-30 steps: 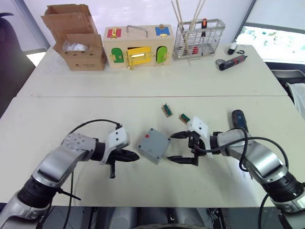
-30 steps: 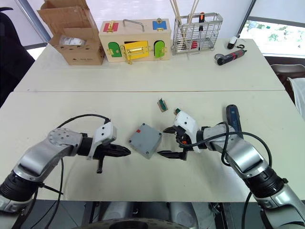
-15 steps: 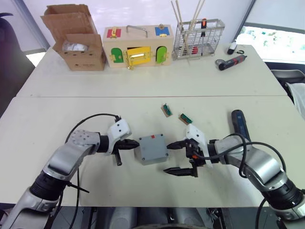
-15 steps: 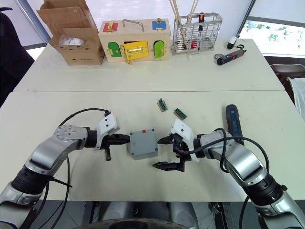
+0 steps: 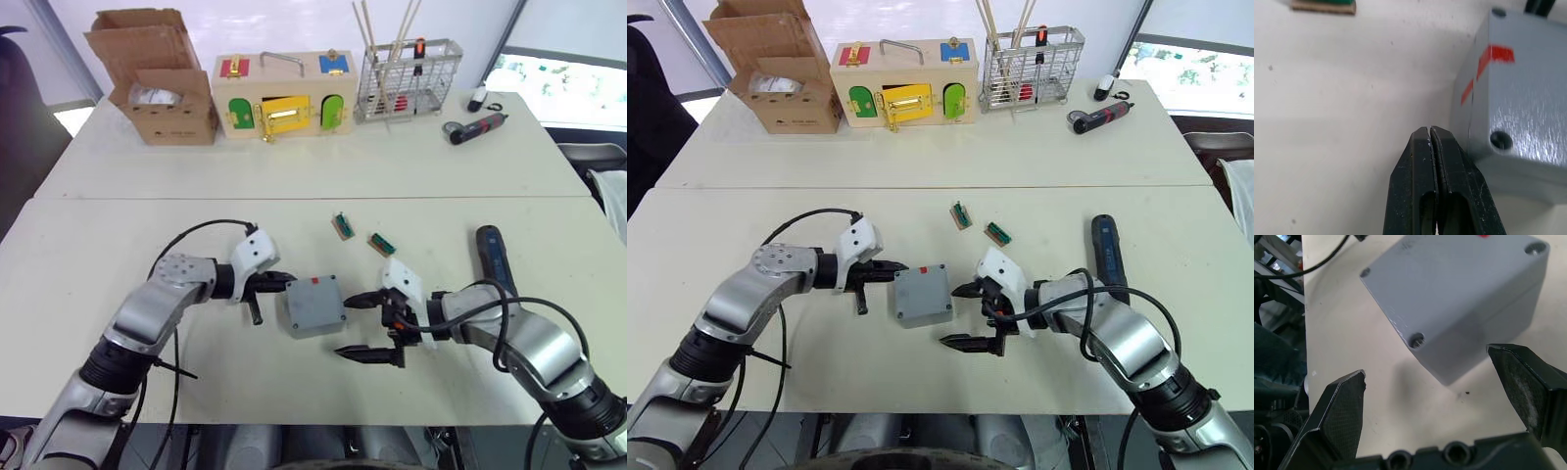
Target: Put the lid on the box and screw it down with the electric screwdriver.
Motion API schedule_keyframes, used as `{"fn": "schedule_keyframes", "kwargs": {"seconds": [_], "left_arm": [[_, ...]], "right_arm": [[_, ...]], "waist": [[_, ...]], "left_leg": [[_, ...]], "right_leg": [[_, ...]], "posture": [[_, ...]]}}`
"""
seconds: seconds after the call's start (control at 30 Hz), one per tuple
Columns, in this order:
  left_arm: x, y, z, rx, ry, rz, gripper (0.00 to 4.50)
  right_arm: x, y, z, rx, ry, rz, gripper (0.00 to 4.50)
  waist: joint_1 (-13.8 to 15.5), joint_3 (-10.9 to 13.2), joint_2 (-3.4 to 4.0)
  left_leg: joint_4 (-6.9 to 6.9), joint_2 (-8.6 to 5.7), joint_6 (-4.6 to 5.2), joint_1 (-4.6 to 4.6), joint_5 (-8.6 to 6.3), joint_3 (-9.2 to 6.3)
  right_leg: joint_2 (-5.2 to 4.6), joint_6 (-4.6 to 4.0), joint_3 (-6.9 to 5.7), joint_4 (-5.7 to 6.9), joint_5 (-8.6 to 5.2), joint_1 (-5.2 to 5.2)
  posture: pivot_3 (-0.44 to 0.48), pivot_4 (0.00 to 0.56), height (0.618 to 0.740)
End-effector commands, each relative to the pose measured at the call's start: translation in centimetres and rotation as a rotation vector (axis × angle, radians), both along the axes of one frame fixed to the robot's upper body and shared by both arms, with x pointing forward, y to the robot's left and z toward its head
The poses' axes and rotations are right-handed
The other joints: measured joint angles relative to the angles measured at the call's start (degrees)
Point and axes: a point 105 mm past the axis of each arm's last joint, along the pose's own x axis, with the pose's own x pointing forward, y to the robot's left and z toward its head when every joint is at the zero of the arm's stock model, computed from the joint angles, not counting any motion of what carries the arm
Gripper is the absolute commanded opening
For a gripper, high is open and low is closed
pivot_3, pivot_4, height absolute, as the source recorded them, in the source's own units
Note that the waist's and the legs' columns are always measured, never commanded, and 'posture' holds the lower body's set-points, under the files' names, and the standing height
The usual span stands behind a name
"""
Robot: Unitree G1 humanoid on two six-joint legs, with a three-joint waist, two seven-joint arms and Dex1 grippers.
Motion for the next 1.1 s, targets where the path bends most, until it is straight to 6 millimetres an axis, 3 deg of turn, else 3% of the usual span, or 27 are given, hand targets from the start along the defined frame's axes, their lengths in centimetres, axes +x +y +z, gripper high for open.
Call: {"fn": "schedule_keyframes", "kwargs": {"seconds": [0.03, 0.2, 0.3, 0.43, 0.53, 0.67, 0.87, 1.1], "left_arm": [[0.4, 0.0, 0.8, 0.003, -0.047, 0.002, 0.0], [1.2, 2.8, 0.1, 0.099, -0.067, 0.065, 0.0], [0.0, 3.8, -0.1, 0.131, -0.029, 0.024, 0.0], [-2.6, 2.9, 0.2, 0.077, 0.056, -0.077, 0.0], [-3.5, 1.9, 0.2, 0.049, 0.077, -0.102, 0.0], [-2.7, 0.6, 0.1, 0.015, 0.049, -0.061, 0.0], [-1.9, 0.2, 0.1, -0.013, 0.031, -0.034, 0.0], [-3.0, 0.8, -0.2, 0.014, 0.078, -0.095, 0.0]], "right_arm": [[-0.4, 0.3, 0.7, 0.018, -0.026, 0.016, 4.45], [-0.3, -0.1, 0.3, -0.004, -0.027, 0.007, 4.45], [-0.4, -0.2, 0.3, -0.007, -0.024, 0.006, 4.45], [-0.4, -0.1, 0.1, -0.008, -0.019, 0.012, 4.45], [-0.5, 0.1, 0.0, -0.007, -0.013, 0.02, 4.45], [-0.8, 0.2, 0.0, -0.007, 0.005, 0.033, 4.45], [-0.8, 0.0, -0.1, -0.014, 0.008, 0.016, 4.45], [-0.2, -0.4, 0.2, -0.011, -0.008, -0.013, 4.45]], "waist": [[0.0, 0.0, 0.0], [0.0, 0.0, 0.0], [-0.1, 0.0, 0.0], [0.2, 0.0, 0.0], [0.2, 0.0, 0.0], [0.1, 0.0, 0.0], [0.1, 0.0, 0.0], [0.0, 0.0, 0.0]], "left_leg": [[0.0, 0.0, 0.0, 0.0, 0.0, 0.0], [0.0, 0.0, 0.0, 0.01, 0.0, 0.0], [-0.01, 0.0, 0.0, 0.01, 0.0, 0.0], [-0.02, 0.0, 0.0, 0.0, 0.0, 0.0], [0.01, 0.0, -0.01, -0.01, 0.0, 0.0], [0.01, 0.0, -0.01, 0.01, 0.0, 0.0], [0.01, 0.0, -0.01, 0.01, 0.0, 0.0], [0.01, 0.0, -0.01, 0.01, 0.0, 0.0]], "right_leg": [[0.0, 0.0, 0.0, 0.0, 0.0, 0.0], [0.02, 0.0, 0.0, 0.0, 0.0, 0.0], [0.02, 0.0, 0.0, 0.0, 0.0, -0.02], [-0.02, 0.0, 0.0, 0.0, 0.0, -0.01], [-0.04, 0.0, 0.0, -0.01, 0.0, 0.02], [-0.02, 0.0, 0.0, 0.0, 0.0, 0.02], [-0.01, 0.0, 0.0, 0.01, 0.0, 0.02], [-0.01, 0.0, 0.0, 0.01, 0.0, 0.01]], "posture": [[0.0, 0.15, 0.74], [0.0, 0.15, 0.74], [0.0, 0.15, 0.74], [0.0, 0.15, 0.74], [0.0, 0.15, 0.74], [0.0, 0.15, 0.74], [0.0, 0.15, 0.74], [0.0, 0.15, 0.74]]}}
